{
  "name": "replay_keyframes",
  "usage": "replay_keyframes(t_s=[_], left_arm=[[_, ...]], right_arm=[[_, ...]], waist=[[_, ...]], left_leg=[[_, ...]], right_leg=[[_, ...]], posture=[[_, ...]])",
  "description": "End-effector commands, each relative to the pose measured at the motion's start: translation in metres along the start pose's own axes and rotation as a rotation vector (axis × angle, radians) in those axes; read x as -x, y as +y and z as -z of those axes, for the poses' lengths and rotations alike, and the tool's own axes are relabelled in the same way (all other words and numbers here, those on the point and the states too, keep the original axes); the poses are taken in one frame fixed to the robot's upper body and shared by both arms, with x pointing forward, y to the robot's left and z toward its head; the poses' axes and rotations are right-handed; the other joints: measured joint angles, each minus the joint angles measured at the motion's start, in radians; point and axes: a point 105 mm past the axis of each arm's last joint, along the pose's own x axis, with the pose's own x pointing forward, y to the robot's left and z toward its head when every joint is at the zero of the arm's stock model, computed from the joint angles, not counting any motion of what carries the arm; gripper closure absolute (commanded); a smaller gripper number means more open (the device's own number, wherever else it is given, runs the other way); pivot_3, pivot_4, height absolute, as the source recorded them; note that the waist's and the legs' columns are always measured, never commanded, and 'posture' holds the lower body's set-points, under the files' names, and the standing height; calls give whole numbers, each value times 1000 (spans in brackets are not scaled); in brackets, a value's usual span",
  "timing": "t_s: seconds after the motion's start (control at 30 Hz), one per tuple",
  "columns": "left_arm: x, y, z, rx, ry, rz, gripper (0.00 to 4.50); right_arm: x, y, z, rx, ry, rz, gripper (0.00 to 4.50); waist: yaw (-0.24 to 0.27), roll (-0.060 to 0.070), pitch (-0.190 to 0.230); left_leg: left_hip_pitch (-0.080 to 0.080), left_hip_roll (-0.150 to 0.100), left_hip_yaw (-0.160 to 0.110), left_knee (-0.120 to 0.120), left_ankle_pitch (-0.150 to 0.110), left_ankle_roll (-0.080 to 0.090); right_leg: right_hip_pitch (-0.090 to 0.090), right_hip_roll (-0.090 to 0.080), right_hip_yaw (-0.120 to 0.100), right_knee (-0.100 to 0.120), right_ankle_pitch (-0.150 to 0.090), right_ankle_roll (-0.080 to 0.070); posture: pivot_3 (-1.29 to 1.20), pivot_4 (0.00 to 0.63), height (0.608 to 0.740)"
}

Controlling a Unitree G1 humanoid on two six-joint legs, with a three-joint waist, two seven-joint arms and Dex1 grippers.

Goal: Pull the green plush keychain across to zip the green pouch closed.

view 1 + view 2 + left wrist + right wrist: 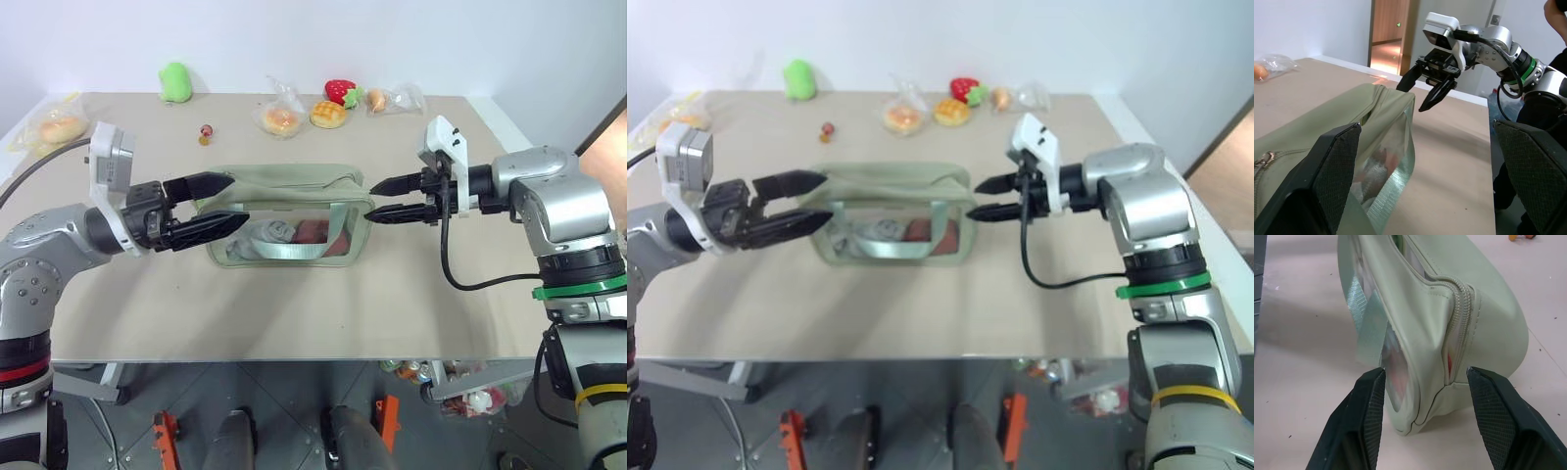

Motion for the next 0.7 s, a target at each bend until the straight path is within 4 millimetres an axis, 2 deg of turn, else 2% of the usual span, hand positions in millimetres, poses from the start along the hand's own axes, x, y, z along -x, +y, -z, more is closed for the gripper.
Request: replay_keyframes(t_s=[0.03,0.17,0.3,0.47,0.5,0.57,0.63,0.7], left_arm=[[1,-2,-4,-36,-5,-5,0],[5,3,-5,-26,-25,-41,0],[16,12,-11,-2,-85,-104,0],[41,44,-14,53,-174,-297,0],[50,59,-6,89,-161,-382,0],[66,86,26,154,-64,-553,0],[73,94,44,154,4,-619,0],[78,101,50,149,18,-656,0]], right_arm=[[2,-2,-9,33,-16,28,2917],[1,-3,-9,26,-28,33,4435],[-2,1,-8,23,-41,15,4474],[-5,4,-7,17,-52,6,4474],[-6,3,-6,14,-52,11,4474],[-7,4,-3,1,-45,6,4474],[-8,7,0,4,-34,-4,4474],[-8,9,1,4,-33,-6,4474]], waist=[[0,0,0],[0,0,0],[0,0,0],[-1,0,0],[-1,0,0],[-1,0,0],[-1,0,0],[-1,0,0]], left_leg=[[0,0,0,0,0,0],[0,0,0,0,0,0],[0,0,0,0,0,0],[1,0,0,0,0,0],[1,0,0,0,0,0],[1,1,0,0,0,0],[2,1,0,0,0,0],[1,1,0,0,0,0]], right_leg=[[0,0,0,0,0,0],[0,0,0,0,0,0],[0,0,0,0,0,0],[0,0,0,0,0,0],[0,1,0,0,0,0],[0,1,0,0,1,-1],[1,1,0,0,1,-1],[1,1,1,0,1,-1]], posture=[[0,150,740],[0,150,740],[0,150,740],[0,150,740],[0,150,740],[0,150,740],[0,150,740],[0,150,740]])
